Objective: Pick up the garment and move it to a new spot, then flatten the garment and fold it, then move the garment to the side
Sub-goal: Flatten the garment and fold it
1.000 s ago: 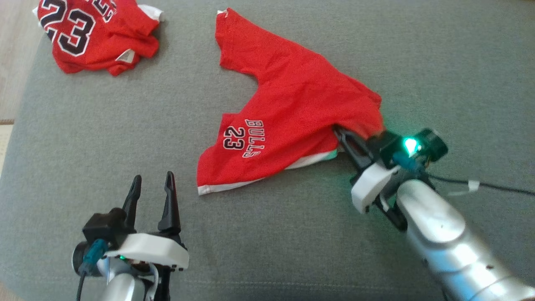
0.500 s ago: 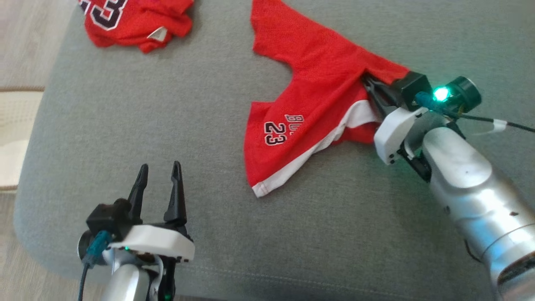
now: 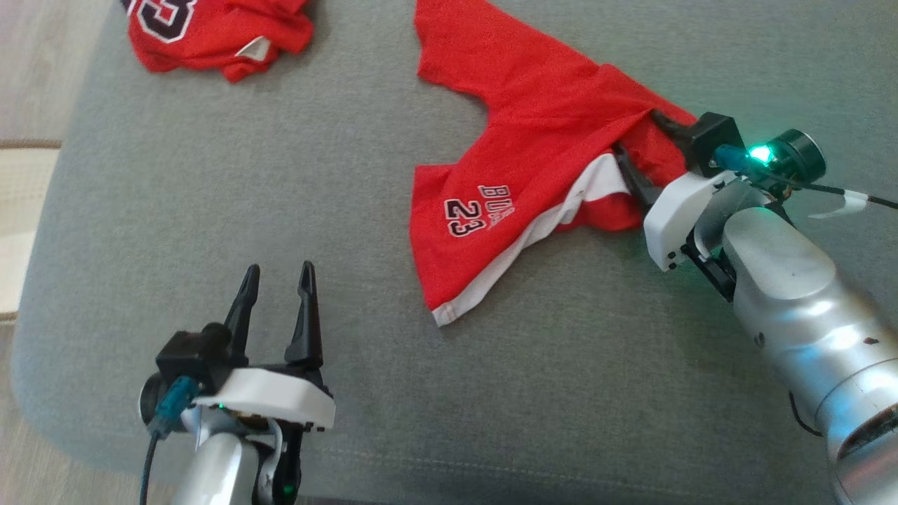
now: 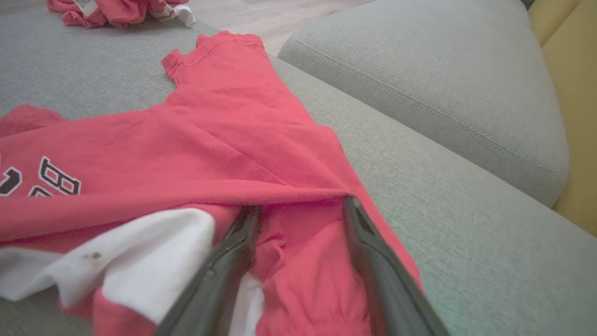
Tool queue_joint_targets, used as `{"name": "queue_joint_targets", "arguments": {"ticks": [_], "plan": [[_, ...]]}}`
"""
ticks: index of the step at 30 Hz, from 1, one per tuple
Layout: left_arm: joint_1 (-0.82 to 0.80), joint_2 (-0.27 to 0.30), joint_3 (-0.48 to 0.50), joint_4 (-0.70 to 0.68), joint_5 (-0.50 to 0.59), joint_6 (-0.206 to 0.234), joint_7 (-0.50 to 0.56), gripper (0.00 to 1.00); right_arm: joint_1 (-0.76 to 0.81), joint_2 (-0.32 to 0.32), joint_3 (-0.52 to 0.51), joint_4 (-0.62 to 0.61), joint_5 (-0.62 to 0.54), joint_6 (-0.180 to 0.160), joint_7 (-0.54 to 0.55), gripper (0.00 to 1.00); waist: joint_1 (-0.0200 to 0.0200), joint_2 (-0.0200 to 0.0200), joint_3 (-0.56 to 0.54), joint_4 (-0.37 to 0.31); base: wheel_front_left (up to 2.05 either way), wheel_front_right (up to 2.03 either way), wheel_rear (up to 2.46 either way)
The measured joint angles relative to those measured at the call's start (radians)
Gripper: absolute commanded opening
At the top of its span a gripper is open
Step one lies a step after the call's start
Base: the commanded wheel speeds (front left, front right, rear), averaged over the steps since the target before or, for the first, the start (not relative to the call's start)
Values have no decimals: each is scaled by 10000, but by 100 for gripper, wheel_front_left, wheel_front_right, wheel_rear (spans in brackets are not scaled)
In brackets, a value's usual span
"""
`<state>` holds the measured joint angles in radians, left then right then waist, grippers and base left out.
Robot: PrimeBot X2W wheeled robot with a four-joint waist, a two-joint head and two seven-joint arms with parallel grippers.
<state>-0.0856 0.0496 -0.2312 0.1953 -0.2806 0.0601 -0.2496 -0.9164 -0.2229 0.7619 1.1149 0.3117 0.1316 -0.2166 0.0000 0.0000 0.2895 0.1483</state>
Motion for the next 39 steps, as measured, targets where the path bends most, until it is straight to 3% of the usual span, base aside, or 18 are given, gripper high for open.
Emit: {"name": "queue_joint_targets", "arguments": {"ticks": [6,11,16,23,29,34,39], "plan": [[-61,-6,15,-56,157,-77,0,100,-3,0,-54,-196,359,0,-276,100,0,0,-180,-485,0,0,0],[-65,-8,71,-65,259,-90,0,100,54,-111,-652,-1085,418,0,-336,100,0,0,-434,-923,0,0,0],[-75,-8,142,-132,318,-84,0,100,573,-401,-2178,-2606,142,0,-345,100,-1,0,-798,-1281,0,0,0],[14,-8,167,-295,316,-52,0,100,2894,-407,-4847,-4389,-759,0,-359,100,-1,0,-1329,-1572,0,0,0],[709,-8,186,-585,314,115,0,100,5453,441,-6589,-6113,-1860,0,-359,100,-1,0,-1837,-1765,0,0,0],[1456,-2,205,-742,313,192,0,100,6822,1187,-6964,-7239,-2558,0,-359,100,-1,0,-2194,-1869,0,0,0],[1771,0,207,-892,291,290,0,100,7529,1513,-6984,-7787,-2861,0,-359,100,-1,0,-2425,-1914,0,0,0]]}}
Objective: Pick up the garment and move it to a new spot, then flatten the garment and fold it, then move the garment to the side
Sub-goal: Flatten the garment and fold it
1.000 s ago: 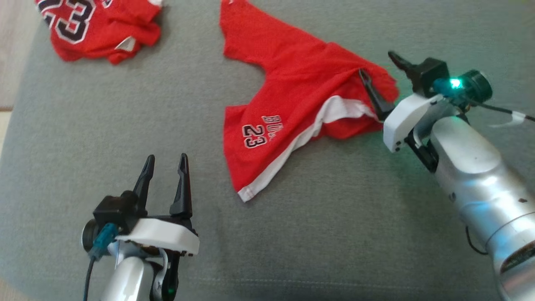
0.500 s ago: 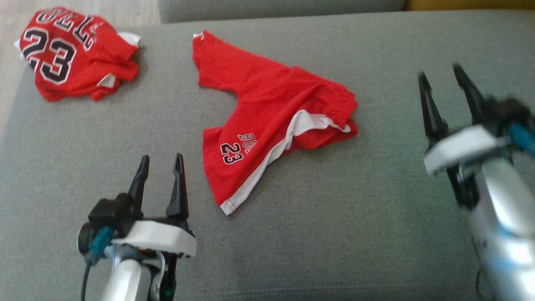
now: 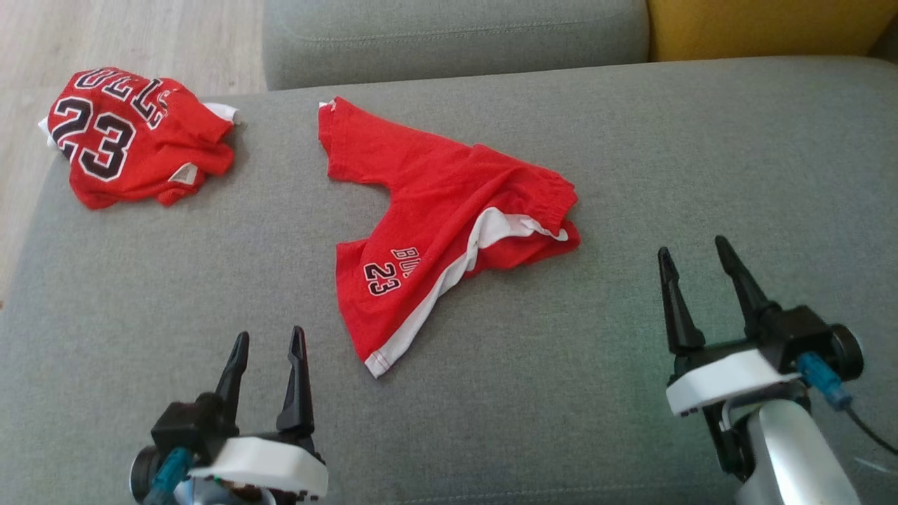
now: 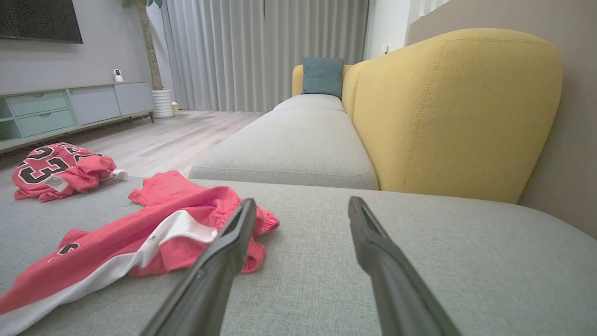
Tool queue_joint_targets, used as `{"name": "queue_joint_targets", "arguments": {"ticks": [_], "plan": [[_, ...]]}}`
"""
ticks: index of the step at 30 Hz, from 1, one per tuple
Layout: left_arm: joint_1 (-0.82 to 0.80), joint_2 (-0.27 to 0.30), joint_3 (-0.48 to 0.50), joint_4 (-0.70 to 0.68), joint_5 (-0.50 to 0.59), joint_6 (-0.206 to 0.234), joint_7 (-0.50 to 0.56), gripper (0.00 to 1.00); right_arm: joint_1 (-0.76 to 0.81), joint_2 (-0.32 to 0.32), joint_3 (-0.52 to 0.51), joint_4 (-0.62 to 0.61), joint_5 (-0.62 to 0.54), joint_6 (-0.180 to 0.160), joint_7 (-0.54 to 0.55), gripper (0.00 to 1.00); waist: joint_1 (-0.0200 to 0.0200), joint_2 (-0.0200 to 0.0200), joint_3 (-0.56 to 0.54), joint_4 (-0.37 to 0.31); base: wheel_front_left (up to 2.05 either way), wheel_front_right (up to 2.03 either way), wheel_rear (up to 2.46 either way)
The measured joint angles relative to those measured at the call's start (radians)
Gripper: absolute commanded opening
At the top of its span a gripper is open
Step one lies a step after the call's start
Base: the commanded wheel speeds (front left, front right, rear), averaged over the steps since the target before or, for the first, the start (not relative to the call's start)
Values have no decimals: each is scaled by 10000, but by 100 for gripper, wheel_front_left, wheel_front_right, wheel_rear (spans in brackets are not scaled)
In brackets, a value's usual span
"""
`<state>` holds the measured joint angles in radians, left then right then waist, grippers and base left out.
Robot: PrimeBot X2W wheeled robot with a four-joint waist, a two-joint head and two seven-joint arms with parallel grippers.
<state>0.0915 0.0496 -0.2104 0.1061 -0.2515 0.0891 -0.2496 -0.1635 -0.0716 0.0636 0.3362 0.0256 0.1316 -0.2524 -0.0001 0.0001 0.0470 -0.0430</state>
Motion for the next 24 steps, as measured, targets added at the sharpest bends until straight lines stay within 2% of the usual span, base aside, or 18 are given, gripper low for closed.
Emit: {"name": "queue_joint_targets", "arguments": {"ticks": [10,24], "plan": [[218,4,-25,-205,-10,171,0,100,154,119,13,-119,-58,0,0,100,0,0,-208,22,0,0,0],[477,10,-201,-174,-8,144,0,100,334,203,48,-125,-4,0,0,100,0,0,-188,-13,0,0,0]]}}
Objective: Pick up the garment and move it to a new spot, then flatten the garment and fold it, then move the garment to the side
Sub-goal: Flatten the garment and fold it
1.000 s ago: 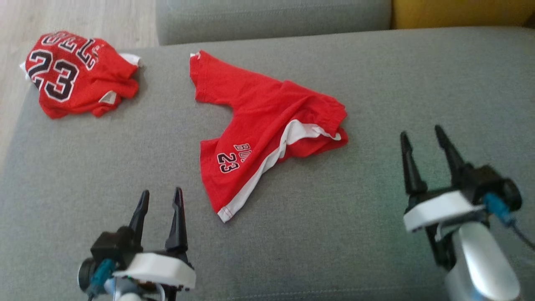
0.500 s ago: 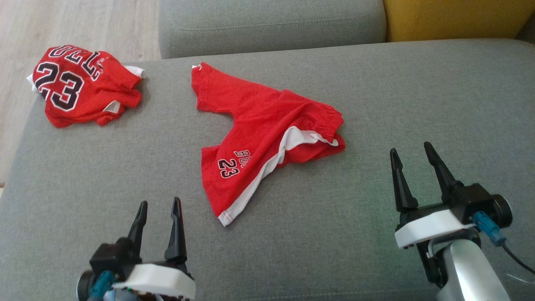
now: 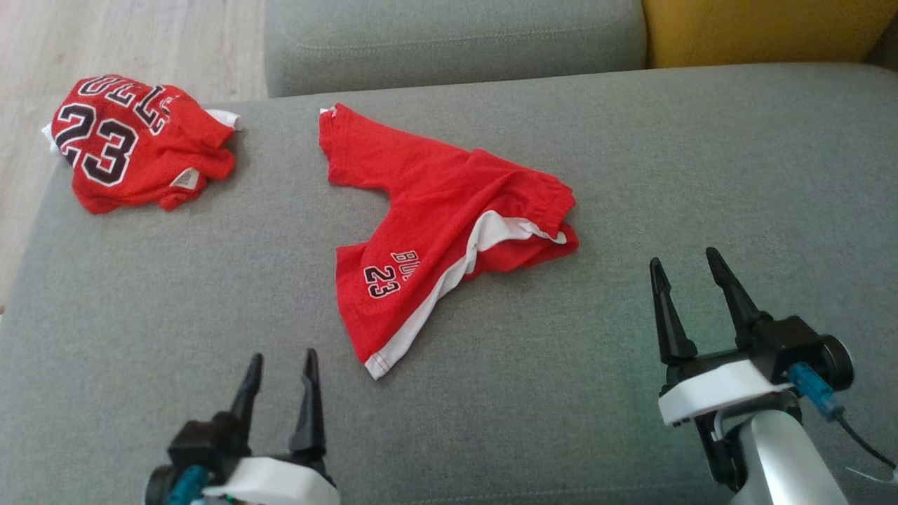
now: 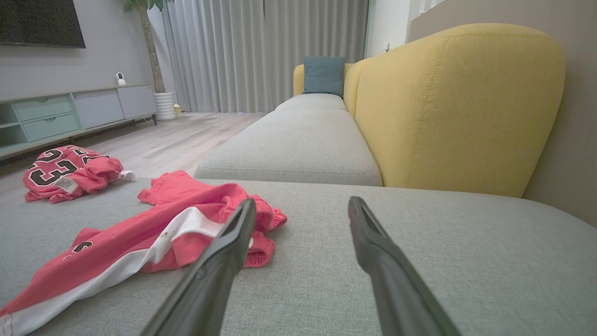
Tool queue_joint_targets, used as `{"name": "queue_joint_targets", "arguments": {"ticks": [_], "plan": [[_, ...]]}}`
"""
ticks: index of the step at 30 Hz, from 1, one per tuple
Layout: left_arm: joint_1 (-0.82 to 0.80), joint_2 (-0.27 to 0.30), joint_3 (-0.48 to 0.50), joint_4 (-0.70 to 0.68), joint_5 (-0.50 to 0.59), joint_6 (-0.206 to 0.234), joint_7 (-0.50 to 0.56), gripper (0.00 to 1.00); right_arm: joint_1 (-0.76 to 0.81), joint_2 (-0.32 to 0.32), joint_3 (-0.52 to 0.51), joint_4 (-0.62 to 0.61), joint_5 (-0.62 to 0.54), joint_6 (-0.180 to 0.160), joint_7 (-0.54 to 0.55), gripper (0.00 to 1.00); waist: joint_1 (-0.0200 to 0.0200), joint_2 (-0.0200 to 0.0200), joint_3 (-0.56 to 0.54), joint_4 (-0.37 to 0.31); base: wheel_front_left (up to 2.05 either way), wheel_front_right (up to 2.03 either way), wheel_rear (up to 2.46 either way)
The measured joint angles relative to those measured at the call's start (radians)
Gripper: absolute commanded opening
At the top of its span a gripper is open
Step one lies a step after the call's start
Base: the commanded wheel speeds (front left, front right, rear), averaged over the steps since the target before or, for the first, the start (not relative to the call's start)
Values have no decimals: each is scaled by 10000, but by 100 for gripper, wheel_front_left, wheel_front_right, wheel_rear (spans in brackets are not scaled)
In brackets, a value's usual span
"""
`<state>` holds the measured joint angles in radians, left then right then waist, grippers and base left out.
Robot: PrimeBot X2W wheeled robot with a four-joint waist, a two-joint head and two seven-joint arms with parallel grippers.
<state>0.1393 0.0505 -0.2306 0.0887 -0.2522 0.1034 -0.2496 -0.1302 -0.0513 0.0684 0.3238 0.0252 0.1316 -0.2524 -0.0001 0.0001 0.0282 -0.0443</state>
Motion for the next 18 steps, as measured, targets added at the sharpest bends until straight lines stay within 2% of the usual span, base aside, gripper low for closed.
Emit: {"name": "queue_joint_targets", "arguments": {"ticks": [4,9,18], "plan": [[-30,8,-474,610,0,-251,0,100,-12,4,69,-12,2,0,0,100,0,0,186,-57,0,0,0],[-581,15,-1269,2249,-174,-522,2,100,-71,13,251,-8,94,0,0,100,0,0,548,-290,0,0,0],[-1792,12,-1634,3576,-589,-581,2,100,-433,17,203,-42,94,0,0,100,0,0,1115,-797,0,0,0]]}}
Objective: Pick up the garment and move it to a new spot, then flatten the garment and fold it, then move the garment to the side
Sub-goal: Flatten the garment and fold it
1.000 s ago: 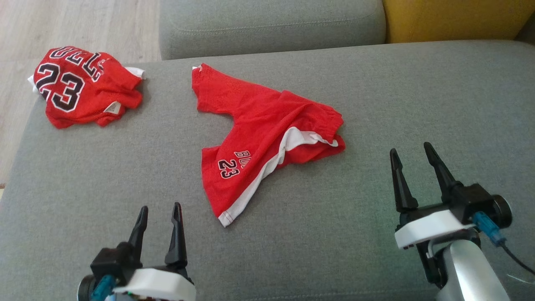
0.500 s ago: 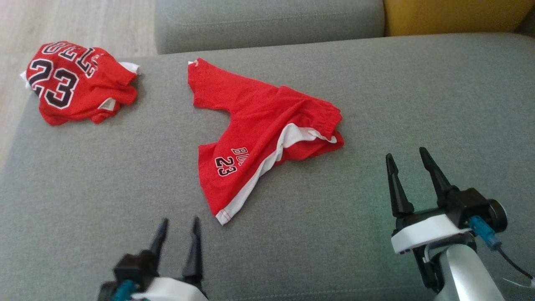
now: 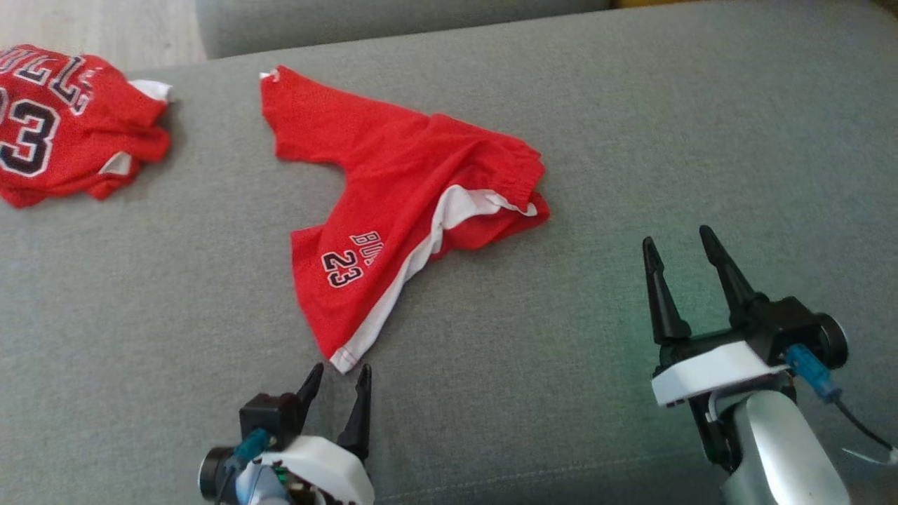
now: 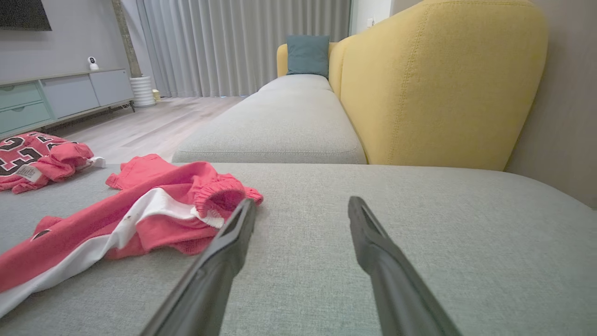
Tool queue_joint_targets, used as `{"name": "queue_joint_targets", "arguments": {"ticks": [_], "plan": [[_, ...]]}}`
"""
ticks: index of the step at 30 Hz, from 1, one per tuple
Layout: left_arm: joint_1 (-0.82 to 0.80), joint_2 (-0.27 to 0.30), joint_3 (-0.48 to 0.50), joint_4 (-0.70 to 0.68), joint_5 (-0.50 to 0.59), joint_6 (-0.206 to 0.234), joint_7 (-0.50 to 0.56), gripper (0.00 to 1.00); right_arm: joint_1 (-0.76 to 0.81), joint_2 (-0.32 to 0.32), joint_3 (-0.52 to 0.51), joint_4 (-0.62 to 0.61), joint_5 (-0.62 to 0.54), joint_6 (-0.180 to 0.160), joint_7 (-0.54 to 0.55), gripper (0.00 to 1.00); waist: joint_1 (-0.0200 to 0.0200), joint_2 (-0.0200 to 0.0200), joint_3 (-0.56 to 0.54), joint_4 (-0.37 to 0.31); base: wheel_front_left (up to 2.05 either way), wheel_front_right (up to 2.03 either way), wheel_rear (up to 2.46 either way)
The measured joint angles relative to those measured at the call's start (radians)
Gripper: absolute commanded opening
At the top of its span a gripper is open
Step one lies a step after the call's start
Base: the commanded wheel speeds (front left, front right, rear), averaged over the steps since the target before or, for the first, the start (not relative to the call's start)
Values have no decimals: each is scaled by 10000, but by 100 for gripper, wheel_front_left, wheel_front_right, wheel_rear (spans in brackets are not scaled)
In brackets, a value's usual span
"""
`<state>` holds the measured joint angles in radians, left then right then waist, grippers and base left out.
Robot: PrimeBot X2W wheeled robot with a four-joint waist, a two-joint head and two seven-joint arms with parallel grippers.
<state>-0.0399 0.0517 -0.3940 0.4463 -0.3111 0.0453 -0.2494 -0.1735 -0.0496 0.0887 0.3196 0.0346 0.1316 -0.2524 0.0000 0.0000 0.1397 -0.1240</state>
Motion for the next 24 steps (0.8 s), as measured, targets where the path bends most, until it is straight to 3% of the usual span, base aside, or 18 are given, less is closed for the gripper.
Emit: {"name": "queue_joint_targets", "arguments": {"ticks": [5,8,9,11,13,14,19,24], "plan": [[-238,-6,-146,130,-84,-4,0,100,-16,2,-82,-19,0,0,0,100,0,0,228,-157,0,0,0],[-298,-6,-146,123,-84,-4,0,69,-16,2,-107,-19,0,0,0,100,0,0,279,-168,0,0,0],[-301,-6,-148,119,-86,-4,0,49,-17,2,-121,-19,0,0,0,100,0,0,296,-164,0,0,0],[-300,-6,-153,81,-88,-8,0,36,-17,2,-132,-23,0,0,0,100,0,0,319,-144,0,0,0],[-301,-6,-153,8,-88,-8,0,9,-21,2,-130,-25,0,0,0,100,0,0,338,-114,0,0,0],[-302,-6,-155,-17,-88,-10,0,2,-27,2,-127,-23,0,0,0,100,0,0,344,-95,0,0,0],[-305,-6,-136,-520,-86,-4,0,0,-245,0,123,247,-134,0,0,100,0,0,374,35,0,0,0],[-306,-12,48,-1223,-84,92,0,0,-1134,-230,1204,1108,-809,0,0,100,0,0,425,339,0,0,0]]}}
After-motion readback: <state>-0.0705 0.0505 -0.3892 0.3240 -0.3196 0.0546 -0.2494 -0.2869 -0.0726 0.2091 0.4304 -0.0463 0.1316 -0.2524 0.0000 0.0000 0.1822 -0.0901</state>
